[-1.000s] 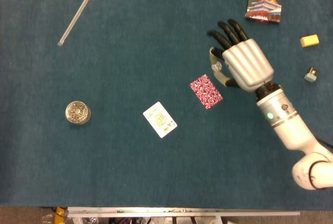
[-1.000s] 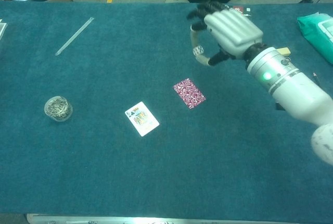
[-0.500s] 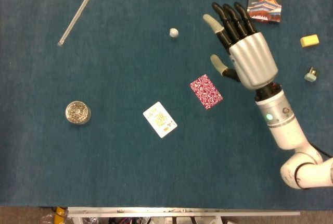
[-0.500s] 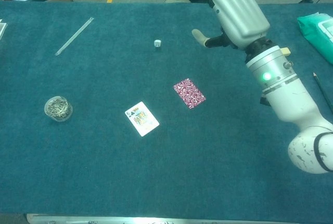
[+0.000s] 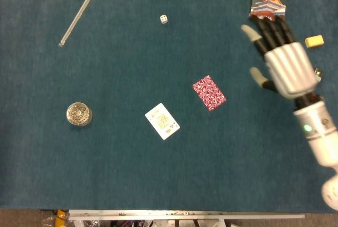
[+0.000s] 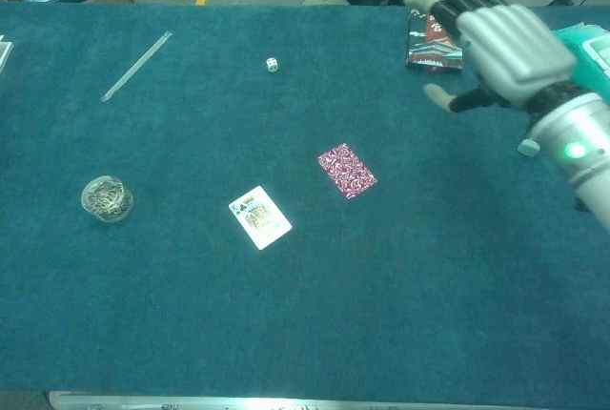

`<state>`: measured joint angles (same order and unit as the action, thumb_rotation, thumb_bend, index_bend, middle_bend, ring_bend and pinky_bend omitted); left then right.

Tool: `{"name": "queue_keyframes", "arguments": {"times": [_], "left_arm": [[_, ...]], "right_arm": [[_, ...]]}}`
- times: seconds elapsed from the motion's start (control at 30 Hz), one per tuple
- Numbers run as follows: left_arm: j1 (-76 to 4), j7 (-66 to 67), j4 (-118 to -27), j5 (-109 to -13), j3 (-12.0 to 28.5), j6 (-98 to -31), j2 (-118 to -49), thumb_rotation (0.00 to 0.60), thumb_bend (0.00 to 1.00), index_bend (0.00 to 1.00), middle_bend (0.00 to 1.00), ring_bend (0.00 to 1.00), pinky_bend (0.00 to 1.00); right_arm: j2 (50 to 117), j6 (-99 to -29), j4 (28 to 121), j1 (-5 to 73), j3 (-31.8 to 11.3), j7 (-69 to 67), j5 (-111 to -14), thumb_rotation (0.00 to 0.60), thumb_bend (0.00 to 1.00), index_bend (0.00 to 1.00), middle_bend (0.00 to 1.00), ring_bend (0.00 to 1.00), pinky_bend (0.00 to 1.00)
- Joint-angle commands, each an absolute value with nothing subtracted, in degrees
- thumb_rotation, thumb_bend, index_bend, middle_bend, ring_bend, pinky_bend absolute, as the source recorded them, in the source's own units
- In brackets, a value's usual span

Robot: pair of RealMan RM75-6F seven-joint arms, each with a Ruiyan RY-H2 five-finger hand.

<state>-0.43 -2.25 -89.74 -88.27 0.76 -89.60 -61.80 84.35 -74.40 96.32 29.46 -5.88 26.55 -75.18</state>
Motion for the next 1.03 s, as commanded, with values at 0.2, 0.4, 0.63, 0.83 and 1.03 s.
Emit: {"name": "queue_keyframes", "arguments": {"times": [0.2, 0.4, 0.63, 0.83, 1.03], "left_arm": [[-1.1, -2.7, -89.1, -88.6, 1.2, -89.3, -62.5, 0.600, 0.27, 0.27, 0.21, 0.13, 0.13], [-1.8, -2.4, -88.1, -89.1, 1.3, -89.0, -63.8, 0.600, 0.27, 0.27, 0.21, 0.13, 0.13], [-2.4, -1.9, -87.9, -89.4, 1.5, -88.7, -64.5, 0.600, 0.27, 0.27, 0.21, 0.13, 0.13], [-2.7, -1.2, -88.5, -89.9, 1.5, -88.9, -64.5, 0.600, 0.27, 0.27, 0.21, 0.13, 0.13], [-2.8, -0.7, -89.0, -89.8, 1.4, -88.7, -64.4, 0.600, 0.27, 0.27, 0.21, 0.13, 0.13]], "right_arm": [[75.9, -80.1, 104.3, 21.7, -2.2, 29.5, -72.7, 0.600, 0.30, 0.00, 0.00, 0.00, 0.00], [74.2, -85.0, 104.9, 17.3, -0.7, 28.9, -74.4, 0.600, 0.30, 0.00, 0.00, 0.00, 0.00], [72.5, -91.5, 104.7, 12.0, -0.3, 26.3, -76.6, 0.600, 0.30, 0.00, 0.01, 0.00, 0.00], [71.4, -93.1, 104.9, 10.0, -1.1, 25.3, -77.5, 0.600, 0.30, 0.00, 0.01, 0.00, 0.00], [71.5, -91.9, 104.7, 9.5, -1.7, 24.9, -77.8, 0.600, 0.30, 0.00, 0.01, 0.00, 0.00]]}}
